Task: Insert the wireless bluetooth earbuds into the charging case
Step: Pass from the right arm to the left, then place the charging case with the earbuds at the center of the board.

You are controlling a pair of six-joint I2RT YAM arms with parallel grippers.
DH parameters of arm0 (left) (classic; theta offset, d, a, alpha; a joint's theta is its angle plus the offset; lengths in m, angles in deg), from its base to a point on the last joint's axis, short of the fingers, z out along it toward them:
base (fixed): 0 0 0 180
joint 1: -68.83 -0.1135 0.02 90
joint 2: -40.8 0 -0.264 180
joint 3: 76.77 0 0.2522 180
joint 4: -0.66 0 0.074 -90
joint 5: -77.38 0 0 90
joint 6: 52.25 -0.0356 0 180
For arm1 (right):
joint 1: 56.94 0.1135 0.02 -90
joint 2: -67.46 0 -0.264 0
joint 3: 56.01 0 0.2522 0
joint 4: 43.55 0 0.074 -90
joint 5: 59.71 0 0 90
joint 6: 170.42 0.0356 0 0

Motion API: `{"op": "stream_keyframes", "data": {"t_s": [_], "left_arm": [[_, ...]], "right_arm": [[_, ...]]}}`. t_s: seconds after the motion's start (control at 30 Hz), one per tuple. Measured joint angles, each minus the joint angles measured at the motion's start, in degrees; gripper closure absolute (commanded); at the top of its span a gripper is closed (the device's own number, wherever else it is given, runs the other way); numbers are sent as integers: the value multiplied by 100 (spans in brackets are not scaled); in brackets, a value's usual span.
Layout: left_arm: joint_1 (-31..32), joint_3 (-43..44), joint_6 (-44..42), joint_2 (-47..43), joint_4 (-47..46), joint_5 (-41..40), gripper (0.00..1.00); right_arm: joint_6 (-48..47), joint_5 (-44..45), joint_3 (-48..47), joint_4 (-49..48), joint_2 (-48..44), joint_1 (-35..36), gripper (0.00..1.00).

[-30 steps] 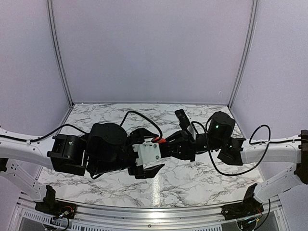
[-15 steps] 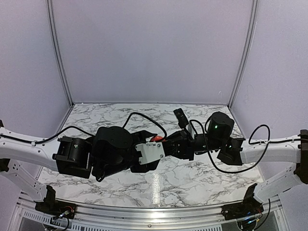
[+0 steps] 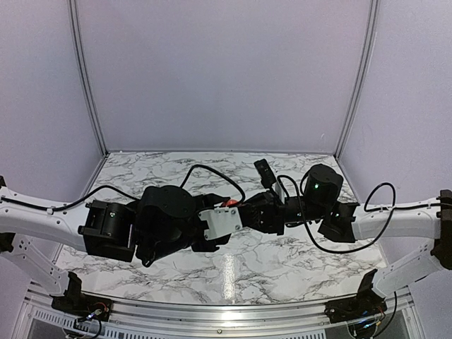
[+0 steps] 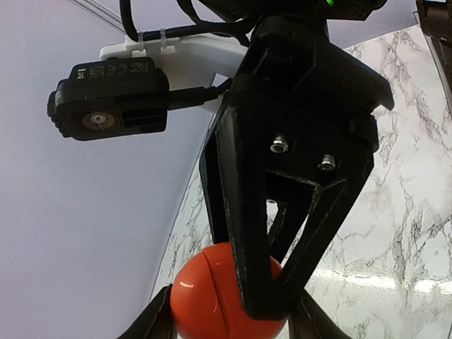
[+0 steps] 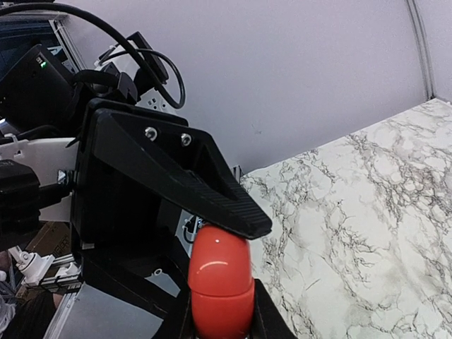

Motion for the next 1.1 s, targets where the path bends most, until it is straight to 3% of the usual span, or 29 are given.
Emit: {"op": "stream_keyframes", "data": {"t_s": [0.23,0.43,0.67,1.1], "left_arm": [[-273,-96,376,-33,52,610,58],[-1016,-354,1036,-214,46,1646,58],[-2144,-356,1974,240,-219,2933,56],[-3383,774,3445,3119,-249,4028,56]], "right_arm": [[9,166,-2,-229,-59,-136,33],[15,420,57,-262,-470,-614,6],[7,988,540,-55,-1276,-1532,1],[-81,1467,1222,538,-1838,-2083,2]]}}
